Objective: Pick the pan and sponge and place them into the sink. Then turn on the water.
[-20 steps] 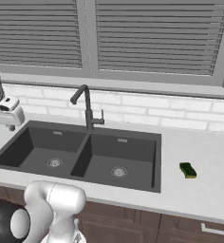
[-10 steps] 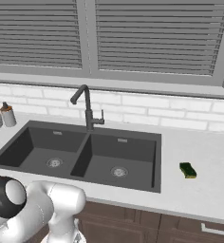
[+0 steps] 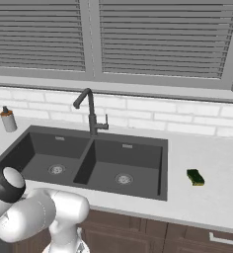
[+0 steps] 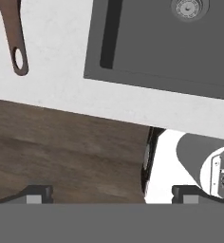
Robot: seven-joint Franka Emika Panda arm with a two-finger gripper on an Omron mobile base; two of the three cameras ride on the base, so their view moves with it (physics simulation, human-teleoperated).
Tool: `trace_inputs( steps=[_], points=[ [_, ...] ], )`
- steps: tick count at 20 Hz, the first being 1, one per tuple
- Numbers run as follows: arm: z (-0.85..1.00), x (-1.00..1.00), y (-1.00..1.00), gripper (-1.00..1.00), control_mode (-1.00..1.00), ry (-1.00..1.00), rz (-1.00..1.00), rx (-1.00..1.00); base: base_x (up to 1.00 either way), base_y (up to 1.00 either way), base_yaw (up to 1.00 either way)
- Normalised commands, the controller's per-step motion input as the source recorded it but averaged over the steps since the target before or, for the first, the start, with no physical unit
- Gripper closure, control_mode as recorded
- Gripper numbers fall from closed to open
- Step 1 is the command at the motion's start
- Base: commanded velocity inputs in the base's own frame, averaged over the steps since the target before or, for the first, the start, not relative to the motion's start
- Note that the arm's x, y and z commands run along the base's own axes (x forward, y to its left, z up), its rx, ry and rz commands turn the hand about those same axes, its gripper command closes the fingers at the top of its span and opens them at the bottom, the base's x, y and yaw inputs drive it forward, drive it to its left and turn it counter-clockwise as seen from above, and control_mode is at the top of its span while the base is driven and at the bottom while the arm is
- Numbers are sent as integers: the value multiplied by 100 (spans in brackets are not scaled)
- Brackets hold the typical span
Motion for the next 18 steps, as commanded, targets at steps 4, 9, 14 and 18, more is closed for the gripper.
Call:
trace_inputs(
  steps=[4, 9, 14, 18],
  points=[
    [-48, 3, 72, -100, -100, 0, 4, -1, 0, 0, 0],
    [-38, 15, 64, -100, -100, 0, 2, 0, 0, 0, 0],
    [-42, 25, 47, -100, -100, 0, 1, -3, 0, 0, 0],
    [-46, 24, 43, -100, -100, 0, 3, -6, 0, 0, 0]
  ],
)
